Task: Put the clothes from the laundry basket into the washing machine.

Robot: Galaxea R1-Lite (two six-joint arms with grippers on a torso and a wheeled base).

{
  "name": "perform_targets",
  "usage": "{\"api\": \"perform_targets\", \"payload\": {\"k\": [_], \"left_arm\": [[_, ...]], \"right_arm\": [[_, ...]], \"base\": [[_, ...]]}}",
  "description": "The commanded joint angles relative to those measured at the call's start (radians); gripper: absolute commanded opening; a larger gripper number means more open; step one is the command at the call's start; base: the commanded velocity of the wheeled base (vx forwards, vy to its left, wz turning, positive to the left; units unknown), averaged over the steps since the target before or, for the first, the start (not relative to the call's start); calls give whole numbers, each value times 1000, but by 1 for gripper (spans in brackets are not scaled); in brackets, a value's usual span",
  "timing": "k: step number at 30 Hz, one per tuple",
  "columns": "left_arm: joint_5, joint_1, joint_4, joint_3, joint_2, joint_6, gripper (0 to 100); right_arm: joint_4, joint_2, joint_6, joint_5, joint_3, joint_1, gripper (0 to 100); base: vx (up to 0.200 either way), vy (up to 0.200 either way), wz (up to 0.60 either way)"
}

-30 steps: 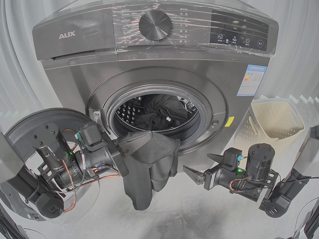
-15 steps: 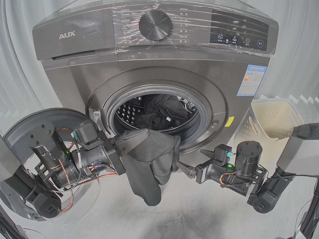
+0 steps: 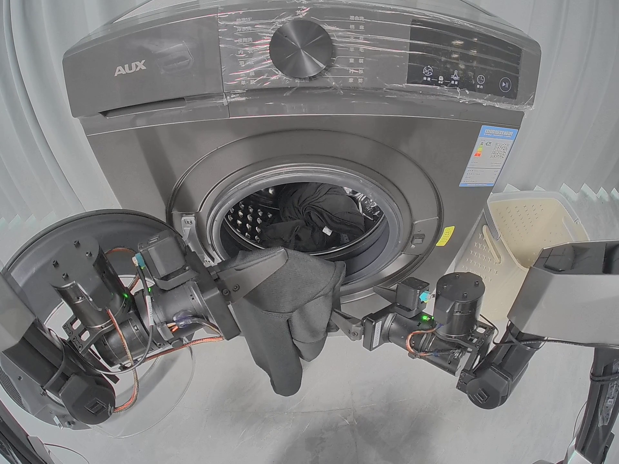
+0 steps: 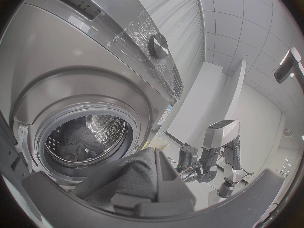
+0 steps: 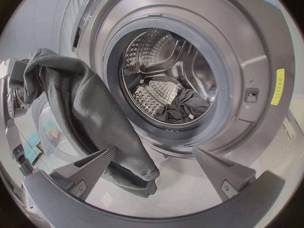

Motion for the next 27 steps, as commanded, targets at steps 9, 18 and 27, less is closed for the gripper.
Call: {"api": "perform_targets", "payload": {"k": [9,18,27], "left_arm": [[1,0,0,-7,3,0,0],[1,2,0,-4,8,1,0],[1,2,0,7,2,3,0]], "right_arm": [[-65,28,4,49,16,57,100],[-101,16,5,104,64,80,100],[-105,30,7,104,53,50,100]], "base": [[0,0,0],[0,0,0],[0,0,0]]}}
